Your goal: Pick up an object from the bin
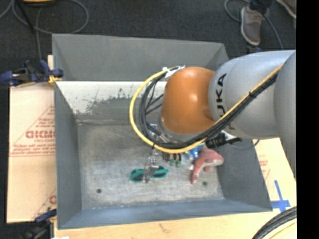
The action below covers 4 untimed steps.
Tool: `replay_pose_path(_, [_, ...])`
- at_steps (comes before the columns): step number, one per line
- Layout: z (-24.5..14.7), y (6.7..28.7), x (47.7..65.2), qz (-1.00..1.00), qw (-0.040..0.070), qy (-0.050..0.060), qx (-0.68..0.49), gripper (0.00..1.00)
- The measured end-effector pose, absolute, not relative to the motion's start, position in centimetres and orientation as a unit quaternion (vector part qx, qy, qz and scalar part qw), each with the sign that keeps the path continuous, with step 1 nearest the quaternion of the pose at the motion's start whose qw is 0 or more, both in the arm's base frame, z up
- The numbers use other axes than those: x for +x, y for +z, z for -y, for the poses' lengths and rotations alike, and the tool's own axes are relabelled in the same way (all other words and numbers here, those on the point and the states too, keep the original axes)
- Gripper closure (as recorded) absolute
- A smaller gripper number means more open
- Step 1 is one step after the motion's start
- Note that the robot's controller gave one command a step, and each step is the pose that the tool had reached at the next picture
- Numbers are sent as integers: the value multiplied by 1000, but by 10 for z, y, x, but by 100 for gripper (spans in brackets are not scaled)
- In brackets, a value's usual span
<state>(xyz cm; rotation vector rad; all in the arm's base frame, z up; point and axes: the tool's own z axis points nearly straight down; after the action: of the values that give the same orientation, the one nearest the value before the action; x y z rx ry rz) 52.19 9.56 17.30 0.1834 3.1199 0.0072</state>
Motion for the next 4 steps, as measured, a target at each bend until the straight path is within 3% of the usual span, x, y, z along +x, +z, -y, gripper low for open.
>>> replay_pose_path(1, [-80, 118, 522, -1000, 3, 0, 27, 0])
replay_pose_path(2, [-76, 73, 531, -999, 3, 1, -41, 100])
replay_pose_path(3, [-76, 73, 531, -999, 3, 1, -41, 100])
replay_pose_path(4, [-104, 244, 514, -999, 5, 1, -40, 100])
